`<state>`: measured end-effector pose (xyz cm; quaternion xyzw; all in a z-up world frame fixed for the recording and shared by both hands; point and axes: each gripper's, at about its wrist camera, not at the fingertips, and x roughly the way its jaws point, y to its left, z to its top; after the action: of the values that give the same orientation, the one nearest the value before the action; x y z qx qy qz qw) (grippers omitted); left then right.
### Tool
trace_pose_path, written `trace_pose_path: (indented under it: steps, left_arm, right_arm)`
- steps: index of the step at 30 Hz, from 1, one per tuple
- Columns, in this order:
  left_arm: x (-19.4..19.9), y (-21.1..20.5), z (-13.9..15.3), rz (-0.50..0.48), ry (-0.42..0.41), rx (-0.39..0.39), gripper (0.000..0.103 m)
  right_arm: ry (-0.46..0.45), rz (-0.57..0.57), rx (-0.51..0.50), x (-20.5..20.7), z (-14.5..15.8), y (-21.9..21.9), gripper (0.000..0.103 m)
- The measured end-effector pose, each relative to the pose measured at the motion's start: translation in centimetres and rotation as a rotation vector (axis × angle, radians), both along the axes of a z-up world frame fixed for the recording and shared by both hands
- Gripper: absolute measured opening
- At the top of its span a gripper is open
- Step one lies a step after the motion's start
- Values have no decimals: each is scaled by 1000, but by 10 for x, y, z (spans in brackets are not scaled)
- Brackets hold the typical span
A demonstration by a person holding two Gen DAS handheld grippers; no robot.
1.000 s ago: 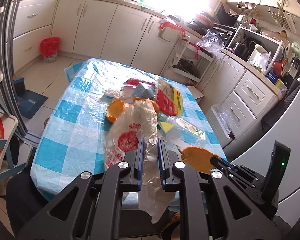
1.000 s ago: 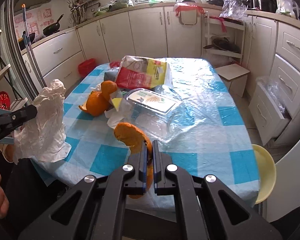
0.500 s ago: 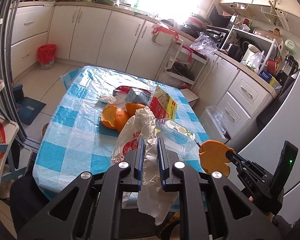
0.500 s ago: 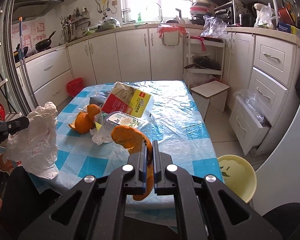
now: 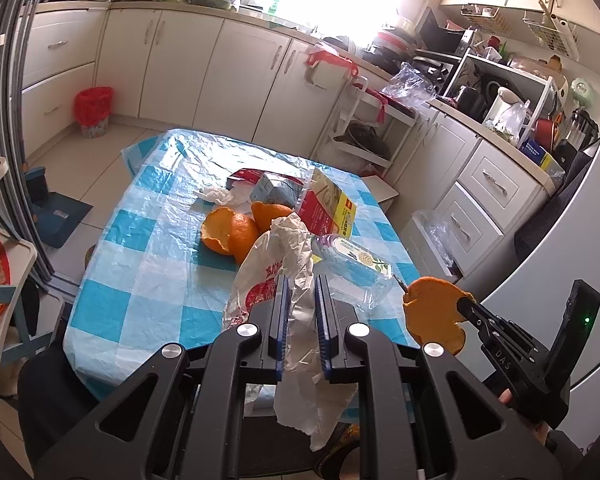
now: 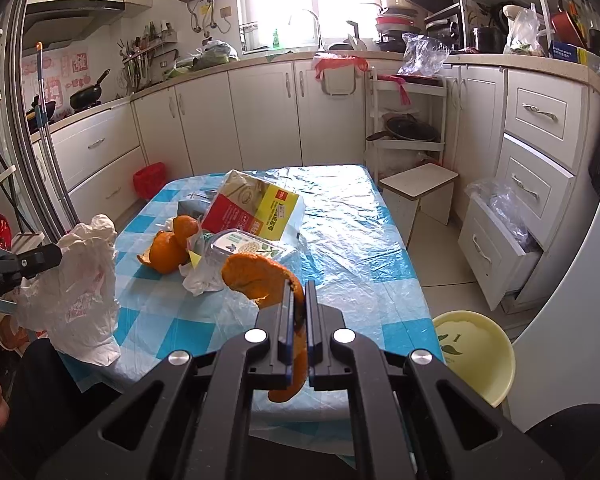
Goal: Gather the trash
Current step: 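Lift the orange peel with the right tool while the left tool lifts the bag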
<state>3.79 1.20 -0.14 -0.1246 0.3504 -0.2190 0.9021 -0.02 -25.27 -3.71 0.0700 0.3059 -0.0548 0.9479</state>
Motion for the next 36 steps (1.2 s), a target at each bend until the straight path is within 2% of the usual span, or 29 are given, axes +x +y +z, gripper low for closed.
trace_pose_path:
  steps: [17,29,36]
  left_arm:
    - [-1,-1,9,-10,-21,-10,12]
    - [-7,-22,15,-65,-37,-4,12]
    - [-7,-46,23,-118,-44,-15,12]
  right_arm:
    - [-44,-15,-1,-8,12,-5,6]
    - [-63,-59,17,-16,17,-23,6]
    - [-88,-142,32,-25,28,-59,6]
